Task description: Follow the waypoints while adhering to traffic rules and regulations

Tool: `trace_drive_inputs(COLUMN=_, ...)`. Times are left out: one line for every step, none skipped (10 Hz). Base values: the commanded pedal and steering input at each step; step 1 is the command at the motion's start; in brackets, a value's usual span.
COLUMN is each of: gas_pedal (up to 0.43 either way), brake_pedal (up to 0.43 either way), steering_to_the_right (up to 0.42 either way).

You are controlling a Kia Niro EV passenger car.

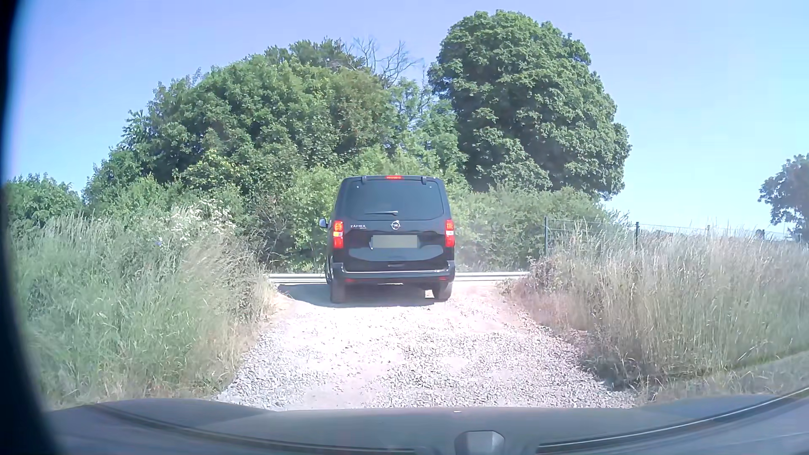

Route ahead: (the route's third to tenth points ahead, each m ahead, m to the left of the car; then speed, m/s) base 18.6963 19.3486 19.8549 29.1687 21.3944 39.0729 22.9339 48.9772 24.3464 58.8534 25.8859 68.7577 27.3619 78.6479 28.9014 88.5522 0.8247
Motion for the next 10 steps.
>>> trace_drive_inputs(gas_pedal=0.000, brake_pedal=0.146, steering_to_the_right=0.007)
trace_drive_inputs(gas_pedal=0.000, brake_pedal=0.140, steering_to_the_right=0.016)
trace_drive_inputs(gas_pedal=0.000, brake_pedal=0.134, steering_to_the_right=0.017)
trace_drive_inputs(gas_pedal=0.000, brake_pedal=0.134, steering_to_the_right=0.012)
trace_drive_inputs(gas_pedal=0.000, brake_pedal=0.043, steering_to_the_right=0.007)
trace_drive_inputs(gas_pedal=0.000, brake_pedal=0.006, steering_to_the_right=0.005)
trace_drive_inputs(gas_pedal=0.000, brake_pedal=0.006, steering_to_the_right=0.006)
trace_drive_inputs(gas_pedal=0.000, brake_pedal=0.006, steering_to_the_right=0.006)
trace_drive_inputs(gas_pedal=0.000, brake_pedal=0.006, steering_to_the_right=0.006)
trace_drive_inputs(gas_pedal=0.000, brake_pedal=0.006, steering_to_the_right=0.005)
